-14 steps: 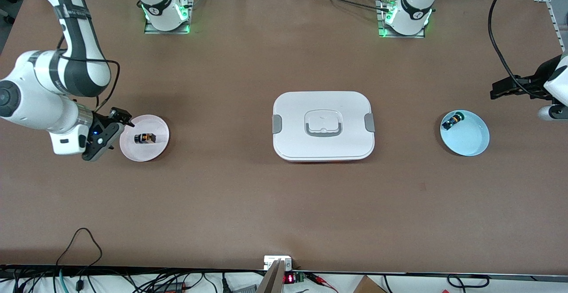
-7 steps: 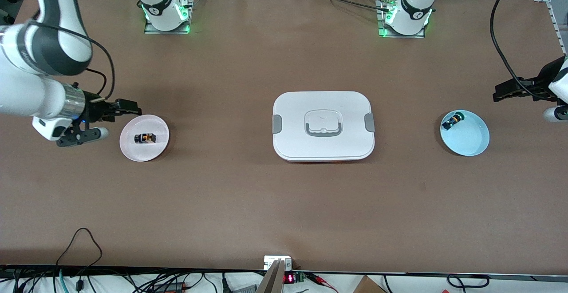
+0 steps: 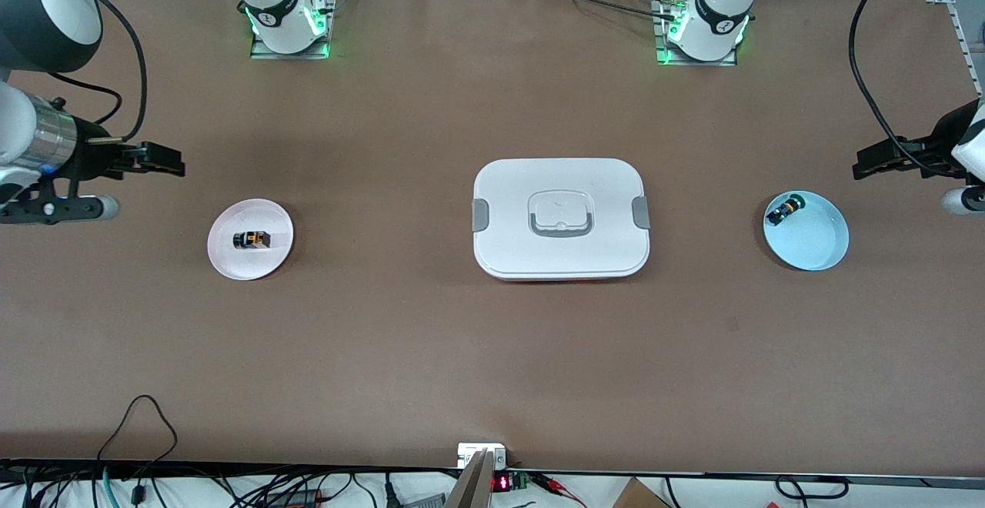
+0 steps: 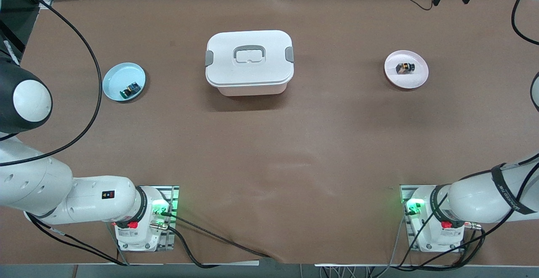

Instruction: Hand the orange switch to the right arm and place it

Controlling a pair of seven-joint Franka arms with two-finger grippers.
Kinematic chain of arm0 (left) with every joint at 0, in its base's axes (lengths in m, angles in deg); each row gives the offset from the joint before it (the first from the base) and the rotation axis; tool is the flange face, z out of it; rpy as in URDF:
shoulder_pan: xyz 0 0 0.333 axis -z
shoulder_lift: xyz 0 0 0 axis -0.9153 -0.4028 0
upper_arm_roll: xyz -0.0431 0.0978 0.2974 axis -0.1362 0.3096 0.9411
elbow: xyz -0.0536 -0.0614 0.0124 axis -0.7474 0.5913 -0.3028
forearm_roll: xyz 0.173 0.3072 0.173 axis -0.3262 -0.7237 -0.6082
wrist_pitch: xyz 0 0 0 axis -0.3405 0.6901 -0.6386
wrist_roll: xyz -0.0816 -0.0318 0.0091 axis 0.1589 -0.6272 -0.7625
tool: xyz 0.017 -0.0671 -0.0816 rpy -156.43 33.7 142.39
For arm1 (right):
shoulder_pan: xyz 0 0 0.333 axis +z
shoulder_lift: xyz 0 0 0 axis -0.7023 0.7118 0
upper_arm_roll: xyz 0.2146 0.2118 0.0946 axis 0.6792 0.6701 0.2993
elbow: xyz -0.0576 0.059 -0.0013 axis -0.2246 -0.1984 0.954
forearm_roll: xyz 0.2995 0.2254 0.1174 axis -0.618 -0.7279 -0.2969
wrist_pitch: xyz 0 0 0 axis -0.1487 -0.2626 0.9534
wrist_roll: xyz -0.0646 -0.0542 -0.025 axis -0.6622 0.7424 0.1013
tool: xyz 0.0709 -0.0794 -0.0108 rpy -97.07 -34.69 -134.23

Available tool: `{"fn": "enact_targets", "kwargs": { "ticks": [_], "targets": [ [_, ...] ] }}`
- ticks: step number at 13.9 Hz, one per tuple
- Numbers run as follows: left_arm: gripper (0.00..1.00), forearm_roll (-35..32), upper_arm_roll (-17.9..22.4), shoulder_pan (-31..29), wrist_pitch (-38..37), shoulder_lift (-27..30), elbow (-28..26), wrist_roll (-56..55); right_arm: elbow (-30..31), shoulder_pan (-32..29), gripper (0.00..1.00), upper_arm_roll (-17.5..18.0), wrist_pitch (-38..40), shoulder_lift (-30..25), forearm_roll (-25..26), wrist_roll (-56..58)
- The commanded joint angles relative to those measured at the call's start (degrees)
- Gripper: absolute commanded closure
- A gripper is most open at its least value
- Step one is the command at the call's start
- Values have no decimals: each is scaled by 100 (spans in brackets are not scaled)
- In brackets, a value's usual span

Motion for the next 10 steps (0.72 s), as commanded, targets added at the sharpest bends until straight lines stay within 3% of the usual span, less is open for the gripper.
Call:
{"fn": "enact_targets", "kwargs": {
  "ticks": [1, 7, 10],
  "targets": [
    [0, 103, 18, -12, 64, 43, -54, -37, -54, -71, 0, -188, -364, -45, 239, -113],
    [0, 94, 18, -12, 64, 43, -54, 25, 173, -169, 0, -356, -392, -123, 187, 116],
    [0, 85, 18, -12, 56, 43, -54, 42, 1523, -168, 0, -356, -1328, -946, 186, 124]
  ]
}}
